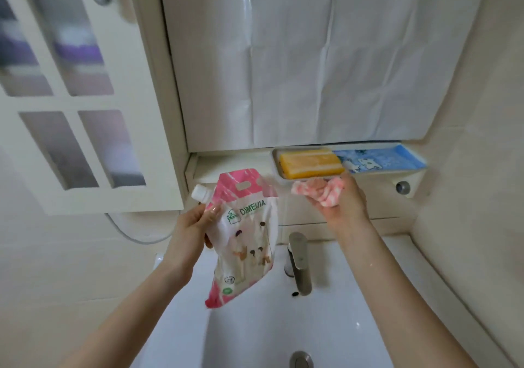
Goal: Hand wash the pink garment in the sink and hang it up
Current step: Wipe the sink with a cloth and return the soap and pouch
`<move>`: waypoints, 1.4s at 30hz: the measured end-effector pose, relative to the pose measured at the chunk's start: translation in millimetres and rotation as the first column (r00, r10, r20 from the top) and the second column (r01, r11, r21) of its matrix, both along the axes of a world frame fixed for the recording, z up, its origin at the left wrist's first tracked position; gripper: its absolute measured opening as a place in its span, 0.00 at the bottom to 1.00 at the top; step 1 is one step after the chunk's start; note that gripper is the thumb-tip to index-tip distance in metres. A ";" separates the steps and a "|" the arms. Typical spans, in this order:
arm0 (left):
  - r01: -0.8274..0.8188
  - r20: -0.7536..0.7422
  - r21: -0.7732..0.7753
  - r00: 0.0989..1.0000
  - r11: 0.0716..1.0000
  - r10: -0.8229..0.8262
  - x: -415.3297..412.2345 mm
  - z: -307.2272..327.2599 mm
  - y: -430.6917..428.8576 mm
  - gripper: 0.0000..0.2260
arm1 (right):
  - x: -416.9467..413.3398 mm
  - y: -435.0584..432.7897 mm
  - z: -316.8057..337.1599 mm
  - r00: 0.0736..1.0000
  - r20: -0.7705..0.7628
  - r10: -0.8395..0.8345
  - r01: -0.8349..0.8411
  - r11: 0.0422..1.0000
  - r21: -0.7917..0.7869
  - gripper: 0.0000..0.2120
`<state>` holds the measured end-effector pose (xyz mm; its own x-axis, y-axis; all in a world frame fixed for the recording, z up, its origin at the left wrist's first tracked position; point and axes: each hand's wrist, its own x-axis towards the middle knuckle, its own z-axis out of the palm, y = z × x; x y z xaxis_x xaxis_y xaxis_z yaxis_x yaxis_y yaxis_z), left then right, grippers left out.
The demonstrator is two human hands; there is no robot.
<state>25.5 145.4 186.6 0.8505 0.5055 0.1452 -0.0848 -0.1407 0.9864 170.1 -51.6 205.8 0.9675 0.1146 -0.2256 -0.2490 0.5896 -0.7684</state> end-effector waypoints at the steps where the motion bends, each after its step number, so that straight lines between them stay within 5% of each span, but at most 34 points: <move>1: 0.000 0.006 0.011 1.000 1.000 0.000 3.7 4.3 1.4 0.16 | 5.1 0.0 9.6 0.999 0.006 -0.032 0.032 0.999 -0.011 0.11; 6: -0.013 0.064 0.061 0.998 0.998 0.009 14.1 38.4 1.1 0.16 | 27.7 4.5 4.3 0.993 0.016 -0.121 0.122 0.985 -0.121 0.11; 10: -0.033 0.143 0.179 0.990 0.983 0.007 20.2 76.8 4.0 0.15 | 24.0 -1.3 -2.0 0.994 -0.077 -0.079 0.074 0.995 -0.062 0.23; 12: -0.086 0.198 0.238 0.980 0.968 0.039 25.1 96.1 7.9 0.16 | -10.1 -0.9 -2.0 1.000 0.013 -0.018 0.019 0.997 -0.081 0.17; 14: -0.140 0.260 0.297 0.964 0.945 0.061 33.0 120.6 9.8 0.15 | -51.5 6.1 -6.7 0.977 0.200 0.073 -0.014 0.959 -0.285 0.09; 17: -0.183 0.326 0.358 0.944 0.916 0.061 57.2 152.5 20.0 0.14 | -80.7 39.5 -11.2 0.888 0.360 0.287 -0.115 0.895 -0.431 0.15; 20: -0.276 0.358 0.279 0.919 0.920 0.167 89.0 169.6 32.8 0.16 | -69.3 75.5 -1.4 0.820 0.504 0.272 0.130 0.768 -0.627 0.34; 24: -0.462 0.238 0.335 0.885 0.821 0.400 116.8 161.5 38.6 0.14 | -43.3 109.7 11.1 0.780 0.562 0.275 0.374 0.516 -0.771 0.32; 28: -0.356 0.045 0.537 0.917 0.765 0.396 117.5 130.9 34.6 0.18 | -37.8 132.1 9.4 0.746 0.539 0.391 0.455 0.292 -0.841 0.34; 31: -0.365 0.218 0.638 0.930 0.679 0.295 110.0 102.3 26.6 0.33 | -36.2 138.7 9.3 0.730 0.562 0.390 0.516 0.226 -0.826 0.34; 34: -0.489 0.416 0.759 0.872 0.431 0.257 101.0 67.2 27.6 0.29 | -33.1 134.5 15.5 0.714 0.575 0.400 0.535 0.218 -0.816 0.28; 38: -0.405 0.306 0.866 0.893 0.294 0.328 94.1 44.6 34.8 0.15 | -22.4 132.9 28.7 0.728 0.524 0.442 0.480 0.217 -0.850 0.24; 42: -0.336 0.264 0.931 0.891 0.146 0.369 103.8 52.4 41.4 0.20 | -12.6 139.2 37.5 0.737 0.463 0.492 0.440 0.171 -0.882 0.24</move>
<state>129.3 186.7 239.1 0.6326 0.2544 0.7315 0.2722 -0.9573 0.0975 157.5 87.6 243.3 0.8791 0.3033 0.3677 0.4703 -0.6779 -0.5650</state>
